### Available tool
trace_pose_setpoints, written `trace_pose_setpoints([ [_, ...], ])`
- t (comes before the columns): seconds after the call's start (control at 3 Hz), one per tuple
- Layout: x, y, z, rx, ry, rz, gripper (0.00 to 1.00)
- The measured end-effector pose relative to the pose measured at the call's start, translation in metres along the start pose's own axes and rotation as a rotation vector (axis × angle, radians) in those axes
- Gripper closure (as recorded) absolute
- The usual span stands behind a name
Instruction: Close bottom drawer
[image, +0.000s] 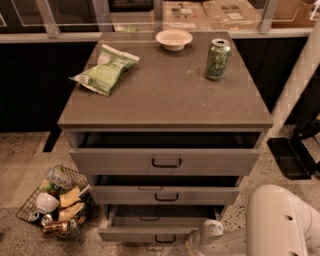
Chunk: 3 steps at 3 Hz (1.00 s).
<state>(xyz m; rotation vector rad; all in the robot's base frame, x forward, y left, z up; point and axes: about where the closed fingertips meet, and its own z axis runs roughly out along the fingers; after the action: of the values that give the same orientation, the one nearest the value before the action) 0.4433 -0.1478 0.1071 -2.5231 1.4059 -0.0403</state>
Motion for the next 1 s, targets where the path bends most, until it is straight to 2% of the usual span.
trace_pose_setpoints([
  [0.33,0.000,-0.004,0.002,0.016,-0.002,-0.014,1.00],
  [0.67,0.015,-0.032,0.005,0.061,0.015,-0.055,1.00],
  [1.0,0.012,-0.029,0.005,0.061,0.015,-0.055,1.00],
])
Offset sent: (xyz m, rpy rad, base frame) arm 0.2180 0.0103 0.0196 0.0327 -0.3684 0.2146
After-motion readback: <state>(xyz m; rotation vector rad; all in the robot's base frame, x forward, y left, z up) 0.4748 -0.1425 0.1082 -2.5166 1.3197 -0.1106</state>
